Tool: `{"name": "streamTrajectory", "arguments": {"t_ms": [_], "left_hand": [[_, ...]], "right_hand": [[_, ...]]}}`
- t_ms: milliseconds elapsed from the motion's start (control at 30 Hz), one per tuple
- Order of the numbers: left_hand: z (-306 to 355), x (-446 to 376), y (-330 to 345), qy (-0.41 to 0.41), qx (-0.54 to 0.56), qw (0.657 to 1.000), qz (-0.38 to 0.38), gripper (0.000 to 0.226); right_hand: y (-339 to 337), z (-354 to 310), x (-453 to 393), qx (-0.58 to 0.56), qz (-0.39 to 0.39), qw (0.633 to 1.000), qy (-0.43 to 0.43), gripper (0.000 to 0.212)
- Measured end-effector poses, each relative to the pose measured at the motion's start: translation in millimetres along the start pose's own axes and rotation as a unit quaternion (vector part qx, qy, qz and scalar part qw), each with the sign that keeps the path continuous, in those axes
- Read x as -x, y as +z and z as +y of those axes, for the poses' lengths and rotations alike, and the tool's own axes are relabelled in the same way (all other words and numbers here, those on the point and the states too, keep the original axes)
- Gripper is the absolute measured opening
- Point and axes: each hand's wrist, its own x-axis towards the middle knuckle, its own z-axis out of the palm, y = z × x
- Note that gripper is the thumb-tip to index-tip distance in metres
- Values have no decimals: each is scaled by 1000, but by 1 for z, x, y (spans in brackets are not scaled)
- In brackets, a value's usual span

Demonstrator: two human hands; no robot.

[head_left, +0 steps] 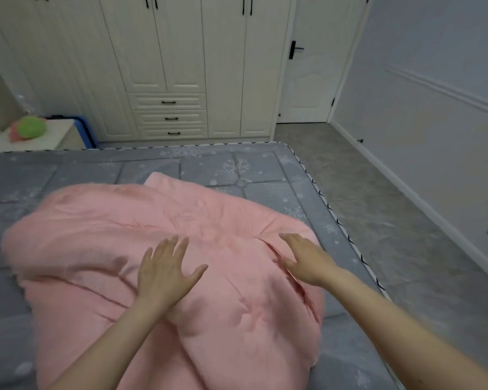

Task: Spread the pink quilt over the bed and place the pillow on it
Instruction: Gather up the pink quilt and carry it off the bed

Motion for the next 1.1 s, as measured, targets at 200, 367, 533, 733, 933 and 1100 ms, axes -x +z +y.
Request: {"name": "streamTrajectory", "arguments": {"t_ms": [200,367,533,733,933,1100], "left_hand": [[-24,-155,89,-8,-44,999,18,89],[-47,-233,221,38,-45,997,-55,93],[-66,-224,355,-20,-23,990,-140,85],[-116,-258,436,36,15,996,-76,83],[-127,-269,437,67,75,990,-97,120],[-127,-273,437,86,106,987,-88,110]], "right_hand": [[51,45,-206,-24,-4,1000,-10,64],[128,72,-361,19,-10,1000,-15,77],[217,80,-470,37,9,998,-46,103],[337,73,-538,37,11,999,-2,110],[333,68,-540,32,77,997,2,99],[330,67,-533,31,114,993,10,93]]}}
